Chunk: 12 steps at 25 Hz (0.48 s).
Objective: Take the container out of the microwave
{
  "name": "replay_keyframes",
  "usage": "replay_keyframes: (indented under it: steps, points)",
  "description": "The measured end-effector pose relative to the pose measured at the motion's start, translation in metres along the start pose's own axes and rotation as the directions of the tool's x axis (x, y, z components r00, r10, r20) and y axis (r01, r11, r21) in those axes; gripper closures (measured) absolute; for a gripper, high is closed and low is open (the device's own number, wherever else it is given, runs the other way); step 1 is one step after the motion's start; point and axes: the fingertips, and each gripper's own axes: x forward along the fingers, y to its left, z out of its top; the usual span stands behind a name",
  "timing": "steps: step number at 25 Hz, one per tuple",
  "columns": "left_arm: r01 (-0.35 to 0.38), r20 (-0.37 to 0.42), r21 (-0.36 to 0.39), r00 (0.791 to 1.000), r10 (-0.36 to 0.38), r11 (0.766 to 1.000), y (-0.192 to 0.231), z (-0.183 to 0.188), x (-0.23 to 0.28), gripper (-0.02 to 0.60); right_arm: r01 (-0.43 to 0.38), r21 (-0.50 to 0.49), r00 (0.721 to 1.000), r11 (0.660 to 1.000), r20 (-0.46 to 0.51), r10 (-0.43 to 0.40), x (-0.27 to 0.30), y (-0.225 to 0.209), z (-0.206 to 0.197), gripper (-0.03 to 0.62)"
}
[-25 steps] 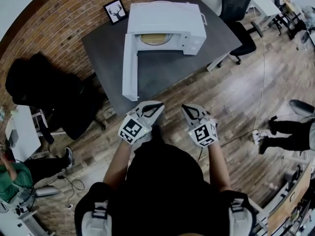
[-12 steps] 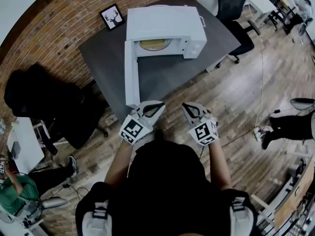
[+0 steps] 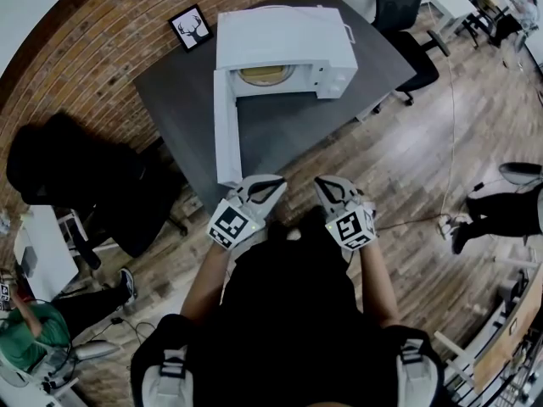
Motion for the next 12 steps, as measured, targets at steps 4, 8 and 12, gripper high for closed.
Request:
replay_keyframes:
  steps: [4,8,12]
  points:
    - [-0.022,-0.004,-0.028,1.000,0.022,0.999,0.005,-0.001,0.005,0.580,-0.017,-0.007,1.000,1.000,0.006,0.017,0.006,-0.009,-0.001,0.595]
    - [-0.061,-0.007,-0.031,0.998,0.061,0.998,0.019,0.003,0.015,0.580,-0.051,-0.046,0.999,0.998,0.017,0.052,0.019,-0.025,0.002,0.595]
    - [-0.094,-0.014,-0.045,0.996,0.093,0.995,0.031,0.006,0.027,0.580,-0.075,-0.069,0.996,0.995,0.038,0.078,0.032,-0.047,0.008,0.595]
